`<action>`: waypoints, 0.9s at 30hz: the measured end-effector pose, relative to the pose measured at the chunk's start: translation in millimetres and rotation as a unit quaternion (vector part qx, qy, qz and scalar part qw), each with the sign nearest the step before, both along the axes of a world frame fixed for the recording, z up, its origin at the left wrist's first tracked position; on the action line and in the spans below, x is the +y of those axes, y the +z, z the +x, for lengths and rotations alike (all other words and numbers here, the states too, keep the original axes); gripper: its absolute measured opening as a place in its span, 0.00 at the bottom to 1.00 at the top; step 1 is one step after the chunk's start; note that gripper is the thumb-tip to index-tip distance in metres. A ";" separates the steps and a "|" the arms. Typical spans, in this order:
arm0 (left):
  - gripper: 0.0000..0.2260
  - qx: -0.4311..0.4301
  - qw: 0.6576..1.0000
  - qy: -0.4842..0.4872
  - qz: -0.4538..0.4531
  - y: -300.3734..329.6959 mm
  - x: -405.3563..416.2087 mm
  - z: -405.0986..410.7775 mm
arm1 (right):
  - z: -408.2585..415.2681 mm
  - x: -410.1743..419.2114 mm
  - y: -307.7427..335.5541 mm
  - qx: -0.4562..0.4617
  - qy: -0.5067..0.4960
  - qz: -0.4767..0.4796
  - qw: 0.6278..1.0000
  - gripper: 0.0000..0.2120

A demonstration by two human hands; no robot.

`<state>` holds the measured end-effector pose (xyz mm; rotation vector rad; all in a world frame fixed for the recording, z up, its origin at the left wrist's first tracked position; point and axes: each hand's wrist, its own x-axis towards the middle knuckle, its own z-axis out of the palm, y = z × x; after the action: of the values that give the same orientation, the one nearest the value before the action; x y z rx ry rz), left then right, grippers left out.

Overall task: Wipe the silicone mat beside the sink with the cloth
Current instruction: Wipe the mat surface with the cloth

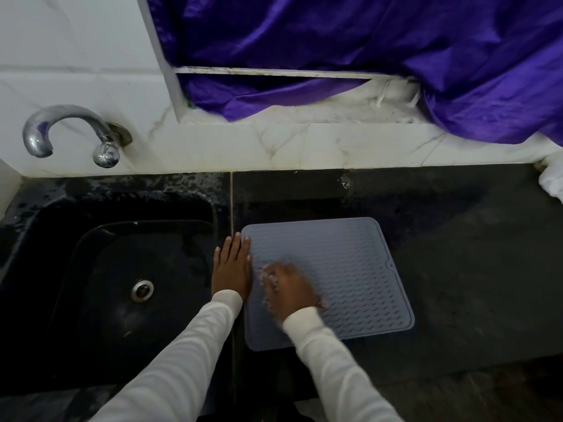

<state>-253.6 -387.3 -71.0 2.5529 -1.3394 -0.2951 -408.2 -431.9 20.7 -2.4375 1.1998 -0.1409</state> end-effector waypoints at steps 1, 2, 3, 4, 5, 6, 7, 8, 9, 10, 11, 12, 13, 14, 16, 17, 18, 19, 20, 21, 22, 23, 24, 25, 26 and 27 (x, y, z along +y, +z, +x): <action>0.27 0.000 1.000 -0.005 -0.003 -0.5 0.5 1.5 | 11.7 15.0 -7.8 0.018 0.021 -0.020 0.999 0.12; 0.28 0.003 1.000 -0.009 -0.001 -1.0 0.7 3.1 | 19.5 27.7 -13.2 0.052 0.051 -0.015 0.997 0.18; 0.28 0.009 1.000 -0.011 0.000 -1.4 0.6 4.4 | 22.8 35.5 -20.4 0.093 0.073 -0.024 0.993 0.24; 0.29 0.014 1.000 -0.011 0.000 -1.4 0.5 4.8 | 22.6 39.1 -26.9 0.115 0.073 -0.043 0.990 0.29; 0.29 0.014 1.000 -0.010 -0.003 -1.5 0.5 4.8 | 21.0 39.4 -31.7 0.118 0.064 -0.067 0.989 0.31; 0.29 0.009 1.000 -0.008 -0.006 -1.5 0.4 4.8 | 19.7 38.2 -32.7 0.110 0.061 -0.084 0.988 0.30; 0.28 0.005 1.000 -0.006 -0.005 -2.4 0.4 4.0 | 17.9 36.2 -33.3 0.104 0.062 -0.092 0.988 0.29; 0.28 0.002 1.000 -0.005 -0.003 -3.2 0.6 3.3 | 16.4 35.7 -33.8 0.104 0.064 -0.087 0.989 0.29; 0.27 0.000 1.000 -0.005 0.000 -4.1 0.5 3.4 | 15.7 35.0 -33.5 0.105 0.066 -0.087 0.988 0.29; 0.27 -0.001 1.000 -0.005 0.001 -4.8 0.3 3.3 | 15.6 34.1 -34.1 0.104 0.066 -0.088 0.989 0.28; 0.27 -0.002 1.000 -0.004 0.002 -5.3 0.0 3.2 | 15.2 32.4 -34.0 0.105 0.065 -0.082 0.989 0.27; 0.26 -0.004 1.000 -0.003 0.001 -5.3 -0.3 3.2 | 14.0 30.7 -32.3 0.106 0.059 -0.073 0.990 0.25; 0.26 -0.004 1.000 -0.001 0.001 -5.1 -0.5 3.1 | 11.6 27.9 -31.3 0.104 0.047 -0.069 0.991 0.23; 0.26 -0.001 1.000 0.000 0.002 -4.6 -0.3 2.8 | 6.8 24.0 -31.8 0.102 0.031 -0.067 0.992 0.22; 0.26 0.004 1.000 -0.001 0.006 -3.9 -0.1 2.2 | -6.5 10.9 -33.9 0.102 -0.007 -0.050 0.994 0.21; 0.26 0.005 1.000 -0.002 0.007 -3.2 0.0 2.1 | -14.5 2.9 -34.7 0.104 -0.030 -0.037 0.993 0.20; 0.26 0.005 1.000 -0.003 0.006 -2.6 0.3 2.2 | -23.5 -5.5 -37.1 0.107 -0.052 -0.030 0.992 0.19; 0.26 0.006 1.000 -0.003 0.005 -2.6 0.8 2.3 | -33.0 -14.3 -38.7 0.111 -0.067 -0.029 0.991 0.17; 0.26 0.006 1.000 -0.003 0.004 -2.3 1.0 2.1 | -42.8 -23.2 -38.8 0.113 -0.079 -0.035 0.990 0.16; 0.26 0.004 1.000 -0.003 0.004 -2.4 1.4 1.6 | -52.0 -32.9 -37.1 0.112 -0.091 -0.035 0.989 0.14; 0.26 0.002 1.000 -0.004 0.005 -1.9 1.6 0.9 | -60.7 -43.0 -33.9 0.111 -0.107 -0.032 0.988 0.13; 0.26 0.000 1.000 -0.005 0.004 -1.3 1.8 0.5 | -68.8 -53.3 -31.2 0.119 -0.124 -0.029 0.985 0.12; 0.26 0.001 1.000 -0.005 0.003 -0.4 2.2 0.0 | -77.6 -63.8 -30.1 0.126 -0.139 -0.033 0.982 0.12; 0.26 0.003 1.000 -0.004 0.001 0.2 2.3 -0.1 | -87.1 -74.1 -29.3 0.132 -0.153 -0.037 0.979 0.12; 0.26 0.004 1.000 -0.004 -0.001 0.7 2.4 -0.2 | -98.2 -85.0 -28.9 0.135 -0.168 -0.037 0.976 0.13; 0.26 0.003 1.000 -0.004 -0.001 0.8 2.3 0.0 | -110.4 -96.4 -28.4 0.137 -0.186 -0.036 0.972 0.13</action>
<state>-253.6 -385.0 -70.2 2.5451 -1.3468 -0.3017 -518.6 -528.3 -7.8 -2.3200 1.7968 0.0480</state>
